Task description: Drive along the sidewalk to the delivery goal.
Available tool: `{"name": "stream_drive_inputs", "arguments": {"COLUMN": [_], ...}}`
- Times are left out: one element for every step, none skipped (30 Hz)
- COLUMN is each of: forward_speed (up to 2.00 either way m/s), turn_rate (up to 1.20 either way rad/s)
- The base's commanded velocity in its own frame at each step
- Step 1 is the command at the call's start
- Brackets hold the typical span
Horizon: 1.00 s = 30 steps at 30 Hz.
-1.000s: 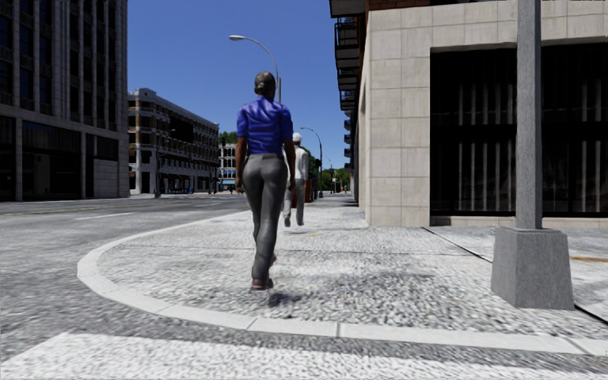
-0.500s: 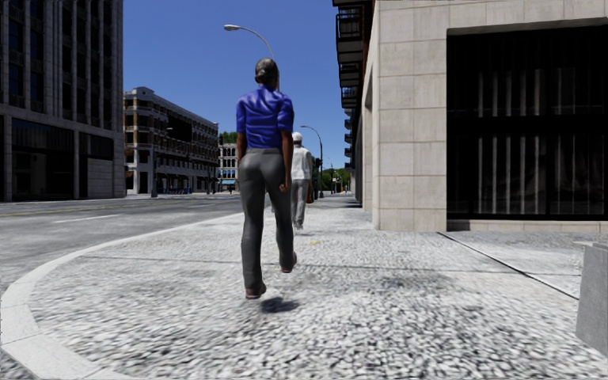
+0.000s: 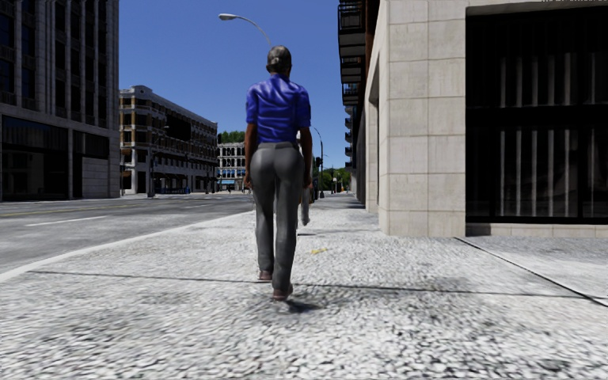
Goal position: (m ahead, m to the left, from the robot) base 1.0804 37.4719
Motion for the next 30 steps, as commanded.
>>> {"name": "stream_drive_inputs", "arguments": {"forward_speed": [1.16,1.16,1.16,1.16,1.16,1.15,1.15,1.15,1.15,1.14,1.14,1.14,1.17,1.17,1.17,1.17,1.17,1.17,1.17,1.17,1.17,1.17,1.17,1.17,1.17,1.17,1.17,1.17,1.17,1.17], "turn_rate": [0.0,0.0,0.0,0.0,0.0,0.0,0.0,0.0,0.0,0.0,0.0,0.0,0.0,0.0,0.0,0.0,0.0,0.0,0.0,0.0,0.0,0.0,0.0,0.0,0.0,0.0,0.0,0.0,0.0,0.0]}}
